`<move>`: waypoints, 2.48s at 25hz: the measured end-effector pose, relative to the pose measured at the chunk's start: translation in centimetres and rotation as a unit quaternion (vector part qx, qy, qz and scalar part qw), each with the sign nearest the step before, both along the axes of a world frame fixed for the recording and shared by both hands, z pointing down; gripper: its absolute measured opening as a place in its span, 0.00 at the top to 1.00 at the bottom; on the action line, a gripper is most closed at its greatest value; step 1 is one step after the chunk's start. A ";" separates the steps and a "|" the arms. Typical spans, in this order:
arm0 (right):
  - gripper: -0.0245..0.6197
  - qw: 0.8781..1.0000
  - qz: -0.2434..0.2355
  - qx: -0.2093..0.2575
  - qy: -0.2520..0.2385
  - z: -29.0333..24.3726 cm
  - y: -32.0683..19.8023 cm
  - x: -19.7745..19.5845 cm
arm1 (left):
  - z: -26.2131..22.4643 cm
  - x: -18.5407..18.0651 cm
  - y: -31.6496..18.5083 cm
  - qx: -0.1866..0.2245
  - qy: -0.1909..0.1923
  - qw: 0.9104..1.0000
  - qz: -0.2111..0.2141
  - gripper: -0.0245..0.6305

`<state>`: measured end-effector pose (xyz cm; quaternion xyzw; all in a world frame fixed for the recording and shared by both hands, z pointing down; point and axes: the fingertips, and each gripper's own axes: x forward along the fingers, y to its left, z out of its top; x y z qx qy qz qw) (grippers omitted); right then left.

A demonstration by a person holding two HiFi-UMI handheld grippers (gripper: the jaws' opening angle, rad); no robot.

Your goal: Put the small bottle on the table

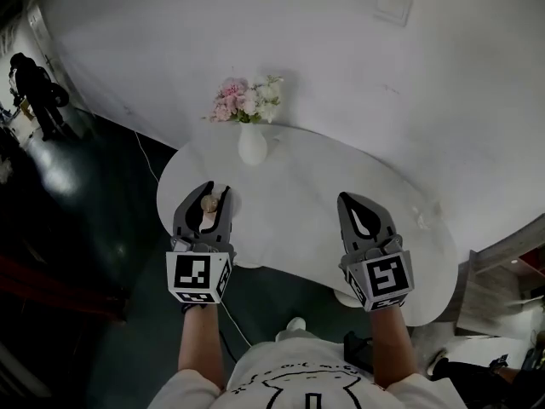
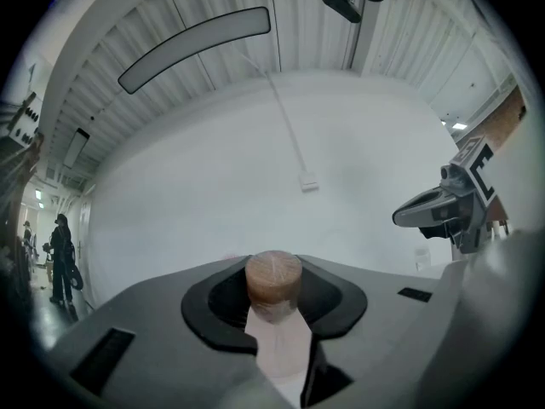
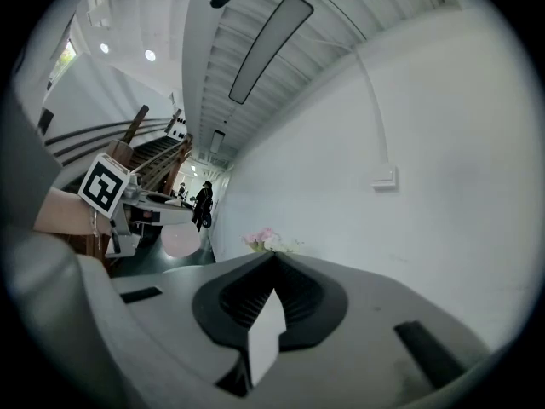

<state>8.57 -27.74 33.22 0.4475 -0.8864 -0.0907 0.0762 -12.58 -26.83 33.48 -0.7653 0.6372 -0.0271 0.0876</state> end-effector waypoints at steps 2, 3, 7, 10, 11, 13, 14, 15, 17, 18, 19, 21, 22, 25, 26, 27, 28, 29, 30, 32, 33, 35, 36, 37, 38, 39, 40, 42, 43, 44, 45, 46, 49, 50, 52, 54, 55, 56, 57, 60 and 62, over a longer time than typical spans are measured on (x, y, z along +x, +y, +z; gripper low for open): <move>0.97 1.000 -0.002 -0.008 0.001 0.8 -1.1 -0.2 | 1.1 0.2 -0.9 -0.009 0.001 1.000 0.003 0.78; 0.97 1.000 -0.001 -0.013 0.000 1.2 -1.6 -0.2 | 1.6 0.3 -1.3 -0.014 0.002 1.000 0.005 0.79; 0.97 1.000 0.000 -0.028 -0.001 2.6 -3.2 -0.7 | 3.3 0.0 -2.7 -0.031 0.005 0.999 0.006 0.78; 0.97 0.999 0.004 -0.038 -0.005 3.4 -4.2 -1.2 | 3.8 -0.4 -3.8 -0.037 0.003 0.999 0.009 0.79; 0.97 0.999 0.007 -0.041 -0.005 3.6 -4.6 -1.3 | 3.9 -0.6 -4.3 -0.038 0.002 0.999 0.011 0.78; 0.97 0.999 0.013 -0.044 -0.008 3.8 -5.6 -1.6 | 4.0 -1.0 -5.6 -0.040 0.000 0.999 0.017 0.79; 0.97 0.999 0.017 -0.044 -0.009 3.8 -6.2 -1.8 | 4.0 -1.1 -6.4 -0.040 0.000 0.999 0.021 0.79; 0.97 0.999 0.021 -0.044 -0.011 3.8 -6.8 -1.9 | 4.0 -1.2 -7.1 -0.041 0.000 0.999 0.026 0.79; 0.97 0.999 0.026 -0.046 -0.012 3.9 -7.9 -2.2 | 4.1 -1.2 -8.5 -0.044 0.000 0.998 0.035 0.78; 0.97 0.998 0.027 -0.046 -0.011 3.9 -8.5 -2.4 | 4.1 -1.3 -9.2 -0.045 -0.001 0.998 0.039 0.78; 0.97 0.998 0.029 -0.047 -0.011 3.9 -9.0 -2.5 | 4.2 -1.3 -9.9 -0.046 -0.001 0.998 0.043 0.78; 0.97 0.998 0.033 -0.047 -0.011 3.9 -10.1 -2.7 | 4.4 -1.3 -11.2 -0.049 -0.003 0.998 0.050 0.78; 0.97 0.998 0.036 -0.047 -0.011 4.1 -10.6 -2.8 | 4.7 -1.3 -11.8 -0.051 -0.004 0.997 0.053 0.78; 0.97 0.998 0.043 -0.052 -0.013 4.7 -12.0 -2.9 | 5.4 -1.7 -13.3 -0.056 -0.003 0.997 0.055 0.78; 0.97 0.997 0.044 -0.054 -0.015 5.0 -12.4 -3.0 | 5.6 -1.9 -13.8 -0.058 -0.003 0.997 0.055 0.78; 0.97 0.997 0.045 -0.057 -0.016 5.3 -12.9 -3.1 | 5.9 -2.0 -14.3 -0.060 -0.003 0.997 0.056 0.78; 0.97 0.997 0.047 -0.060 -0.018 5.6 -13.2 -3.1 | 6.3 -2.1 -14.8 -0.063 -0.003 0.996 0.056 0.79; 0.97 0.997 0.048 -0.063 -0.019 6.0 -13.6 -3.2 | 6.8 -2.2 -15.2 -0.066 -0.003 0.996 0.057 0.78; 0.97 0.996 0.048 -0.066 -0.021 6.4 -13.9 -3.4 | 7.3 -2.3 -15.6 -0.071 -0.002 0.996 0.058 0.78; 0.97 0.996 0.047 -0.073 -0.022 7.2 -14.4 -3.7 | 8.3 -2.5 -16.2 -0.080 0.002 0.995 0.058 0.78; 0.97 0.996 0.047 -0.076 -0.020 7.7 -14.6 -3.9 | 8.8 -2.6 -16.5 -0.086 0.005 0.995 0.059 0.78; 0.97 0.995 0.045 -0.084 -0.016 8.6 -14.9 -4.2 | 9.8 -2.6 -17.0 -0.096 0.010 0.994 0.060 0.78; 0.97 0.995 0.044 -0.088 -0.014 9.0 -15.0 -4.4 | 10.3 -2.6 -17.2 -0.101 0.012 0.993 0.061 0.78; 0.97 0.995 0.042 -0.092 -0.012 9.4 -15.1 -4.6 | 10.8 -2.6 -17.4 -0.106 0.013 0.992 0.061 0.78; 0.97 0.995 0.041 -0.095 -0.011 9.8 -15.2 -4.8 | 11.3 -2.6 -17.6 -0.110 0.013 0.992 0.061 0.78; 0.97 0.994 0.040 -0.099 -0.009 10.3 -15.3 -5.0 | 11.8 -2.5 -17.9 -0.115 0.013 0.991 0.062 0.78; 0.97 0.994 0.039 -0.102 -0.007 10.7 -15.4 -5.1 | 12.3 -2.4 -18.1 -0.119 0.013 0.991 0.064 0.78; 0.97 0.993 0.037 -0.109 -0.003 11.5 -15.5 -5.3 | 13.3 -2.2 -18.5 -0.129 0.014 0.989 0.069 0.78; 0.97 0.993 0.036 -0.113 -0.001 11.9 -15.6 -5.4 | 13.7 -2.1 -18.6 -0.134 0.014 0.988 0.070 0.78; 0.97 0.993 0.036 -0.116 0.001 12.2 -15.7 -5.5 | 14.1 -2.0 -18.9 -0.138 0.014 0.988 0.072 0.79; 0.97 0.992 0.036 -0.119 0.001 12.4 -15.8 -5.6 | 14.5 -1.9 -19.1 -0.143 0.013 0.987 0.073 0.78; 0.97 0.992 0.036 -0.121 0.001 12.7 -16.0 -5.7 | 14.9 -1.9 -19.4 -0.147 0.012 0.986 0.074 0.78; 0.97 0.991 0.037 -0.127 0.000 13.2 -16.3 -5.8 | 16.2 -1.8 -20.3 -0.160 0.015 0.984 0.078 0.78; 0.97 0.991 0.037 -0.128 0.000 13.4 -16.4 -5.8 | 16.7 -1.7 -20.5 -0.164 0.017 0.983 0.078 0.78; 0.97 0.991 0.039 -0.131 -0.001 13.8 -16.7 -5.8 | 17.6 -1.7 -21.0 -0.174 0.020 0.982 0.078 0.78; 0.97 0.990 0.041 -0.134 -0.002 14.1 -16.9 -5.8 | 18.5 -1.6 -21.5 -0.183 0.022 0.980 0.079 0.78; 0.97 0.990 0.041 -0.135 -0.001 14.2 -17.0 -5.9 | 18.9 -1.5 -21.7 -0.187 0.022 0.979 0.079 0.78; 0.97 0.990 0.041 -0.137 -0.001 14.4 -17.1 -5.9 | 19.3 -1.5 -22.0 -0.191 0.023 0.978 0.080 0.78; 0.97 0.990 0.041 -0.137 -0.001 14.6 -17.2 -5.9 | 19.8 -1.5 -22.2 -0.195 0.024 0.977 0.080 0.78; 0.97 0.989 0.042 -0.142 0.001 15.1 -17.4 -5.9 | 21.1 -1.3 -22.9 -0.208 0.028 0.975 0.079 0.78; 0.97 0.989 0.044 -0.145 0.001 15.4 -17.5 -5.9 | 22.0 -1.1 -23.4 -0.219 0.028 0.972 0.081 0.78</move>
